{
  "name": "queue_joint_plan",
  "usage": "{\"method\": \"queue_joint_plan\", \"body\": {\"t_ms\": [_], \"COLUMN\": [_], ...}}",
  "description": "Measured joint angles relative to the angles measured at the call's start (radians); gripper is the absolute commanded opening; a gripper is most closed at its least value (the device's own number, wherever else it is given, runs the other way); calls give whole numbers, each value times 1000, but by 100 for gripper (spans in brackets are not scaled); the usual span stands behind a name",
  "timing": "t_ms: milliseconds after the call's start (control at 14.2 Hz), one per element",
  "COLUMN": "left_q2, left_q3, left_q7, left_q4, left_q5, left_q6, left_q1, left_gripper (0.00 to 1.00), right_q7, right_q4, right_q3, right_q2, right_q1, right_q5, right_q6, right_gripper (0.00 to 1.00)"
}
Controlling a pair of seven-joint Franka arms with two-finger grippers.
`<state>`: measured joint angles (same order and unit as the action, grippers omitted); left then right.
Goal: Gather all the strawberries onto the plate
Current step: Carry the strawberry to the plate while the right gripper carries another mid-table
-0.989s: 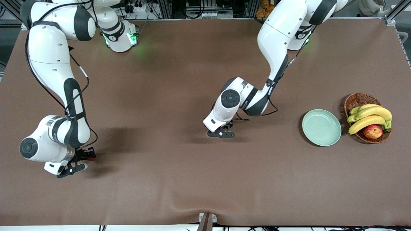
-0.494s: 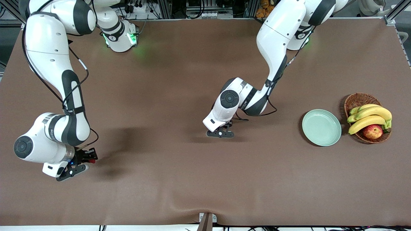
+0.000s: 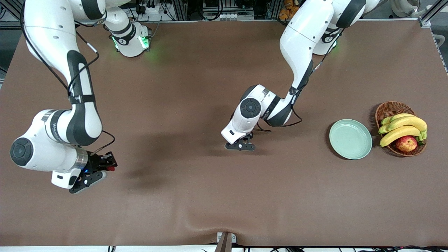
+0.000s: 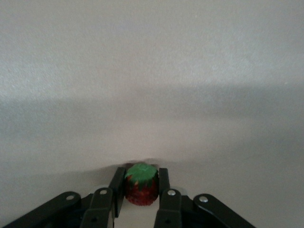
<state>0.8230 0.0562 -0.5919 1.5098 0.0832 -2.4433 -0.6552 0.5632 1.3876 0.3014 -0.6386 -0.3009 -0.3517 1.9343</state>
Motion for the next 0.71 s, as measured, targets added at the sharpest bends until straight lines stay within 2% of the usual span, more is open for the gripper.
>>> {"method": "queue_joint_plan", "body": {"t_ms": [282,565,706], "left_q2": [-30,-108,-153], "left_q3": [-9,-16,-18], "left_q7": [-23,13,52], "left_q4": [-6,-6,13], "left_q5": [0,0,0], "left_q6": [20,147,181], "left_q1": [6,59,108], "left_gripper": [19,19,18], "right_q7": [-96,-169,-180], "right_q4": [2,17,23], "right_q3": [-2,-5,-5], "right_q2": [46,82,88], "right_q1": [-66,-149,-194], "right_q5": [-1,-3,-47], "right_q6": [-32,-34,-34], "right_gripper": [0,0,0]}}
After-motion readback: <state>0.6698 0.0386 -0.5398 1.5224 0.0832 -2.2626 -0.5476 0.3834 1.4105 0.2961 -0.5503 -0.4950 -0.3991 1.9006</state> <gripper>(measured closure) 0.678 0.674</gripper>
